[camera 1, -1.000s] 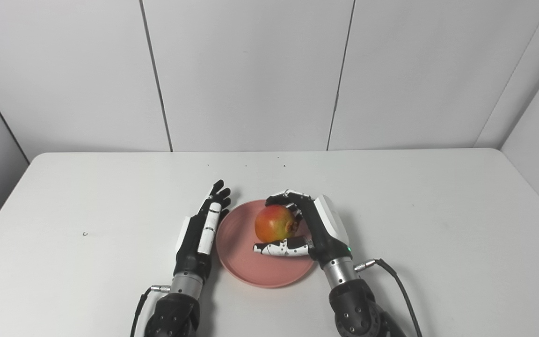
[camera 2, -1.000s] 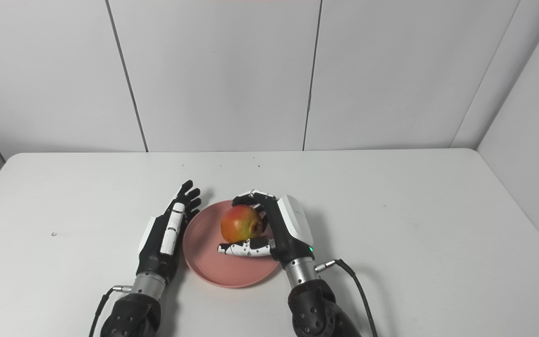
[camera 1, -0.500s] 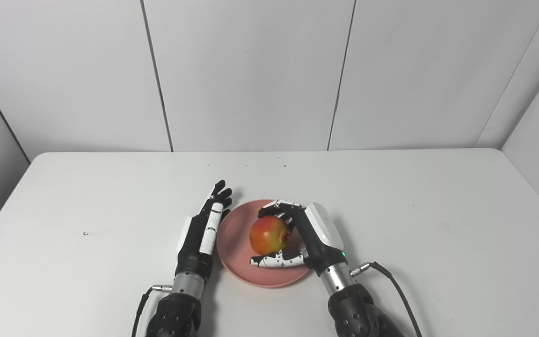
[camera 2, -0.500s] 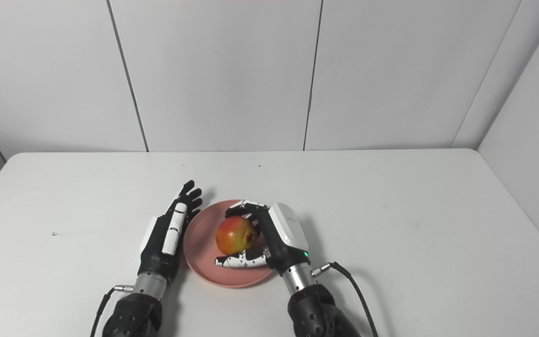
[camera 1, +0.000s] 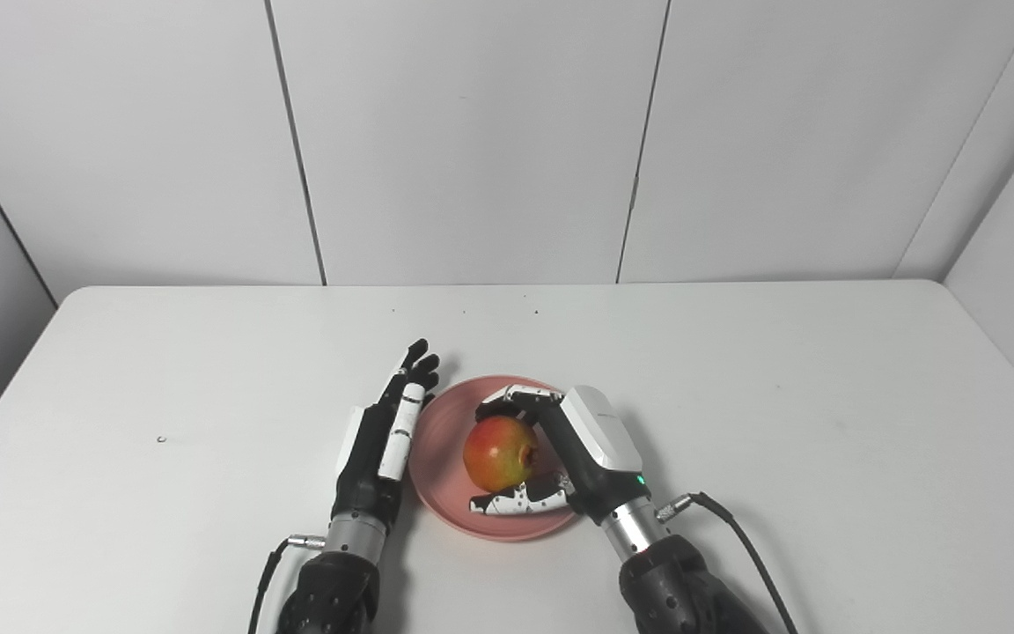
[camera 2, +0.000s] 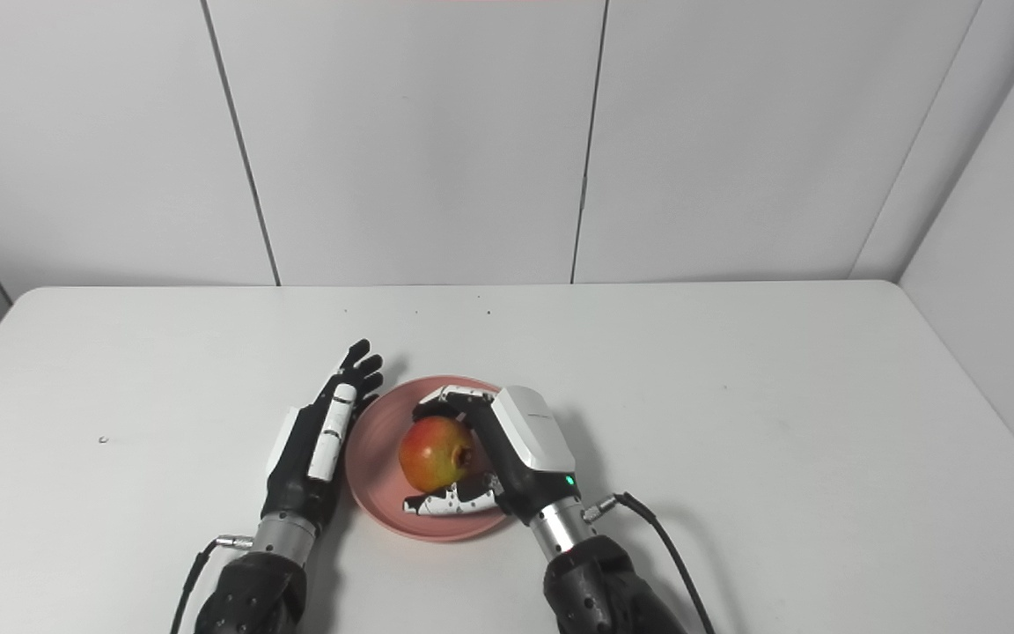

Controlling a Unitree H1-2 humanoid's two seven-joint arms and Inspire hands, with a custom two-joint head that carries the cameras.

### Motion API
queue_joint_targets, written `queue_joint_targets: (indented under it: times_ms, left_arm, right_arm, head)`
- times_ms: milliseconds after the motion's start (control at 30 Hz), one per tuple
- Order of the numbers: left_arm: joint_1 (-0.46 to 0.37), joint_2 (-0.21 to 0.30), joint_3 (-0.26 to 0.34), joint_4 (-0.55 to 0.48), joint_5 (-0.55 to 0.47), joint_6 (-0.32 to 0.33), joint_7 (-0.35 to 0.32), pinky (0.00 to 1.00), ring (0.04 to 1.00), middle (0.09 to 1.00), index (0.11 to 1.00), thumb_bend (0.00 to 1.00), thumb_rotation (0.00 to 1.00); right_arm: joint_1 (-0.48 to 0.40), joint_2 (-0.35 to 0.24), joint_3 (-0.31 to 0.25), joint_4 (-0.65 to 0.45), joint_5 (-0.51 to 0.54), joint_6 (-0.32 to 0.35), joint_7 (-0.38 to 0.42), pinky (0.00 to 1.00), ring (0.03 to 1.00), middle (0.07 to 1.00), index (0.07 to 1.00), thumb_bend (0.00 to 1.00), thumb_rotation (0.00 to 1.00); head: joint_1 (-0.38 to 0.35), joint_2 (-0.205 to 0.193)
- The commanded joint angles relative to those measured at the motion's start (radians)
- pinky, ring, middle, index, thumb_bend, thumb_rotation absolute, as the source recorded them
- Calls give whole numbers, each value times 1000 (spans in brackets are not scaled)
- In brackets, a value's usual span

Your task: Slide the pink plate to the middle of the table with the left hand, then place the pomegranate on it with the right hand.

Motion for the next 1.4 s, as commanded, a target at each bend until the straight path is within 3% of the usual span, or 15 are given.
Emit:
queue_joint_targets:
  times_ms: [0, 133, 367, 667, 700, 800, 1367]
  left_arm:
    - [-27, -10, -9, -3, 2, -6, -7, 878, 913, 917, 898, 431, 1000]
    - [-26, -16, -2, -3, -19, -14, -13, 821, 879, 907, 888, 423, 1000]
    - [-26, -19, 0, -1, -25, -24, -13, 823, 874, 900, 894, 435, 1000]
    - [-27, -17, -4, -2, -16, -17, -6, 813, 868, 896, 886, 471, 1000]
    - [-28, -17, -4, -1, -16, -18, -6, 817, 871, 898, 888, 474, 1000]
    - [-28, -16, -6, -2, -13, -20, -6, 825, 877, 900, 891, 462, 1000]
    - [-29, -17, 2, 4, -37, -34, -16, 816, 870, 886, 888, 438, 1000]
  right_arm:
    - [-48, -7, 0, -16, -8, -60, -4, 656, 707, 701, 498, 509, 162]
    - [-49, -12, 6, -19, -18, -55, 2, 726, 758, 749, 499, 508, 169]
    - [-44, -14, 10, -21, -21, -55, 7, 820, 822, 792, 499, 509, 172]
    - [-39, -16, 13, -35, -37, -35, 20, 846, 843, 805, 499, 509, 171]
    - [-39, -16, 12, -36, -38, -34, 22, 852, 848, 808, 579, 566, 263]
    - [-39, -16, 10, -36, -42, -36, 26, 864, 858, 812, 699, 652, 412]
    - [-27, -12, 0, -51, -23, -39, 26, 939, 925, 855, 781, 673, 530]
  head:
    - [1, 1]
    - [1, 2]
    - [1, 3]
    - [2, 5]
    - [2, 6]
    - [2, 6]
    - [0, 9]
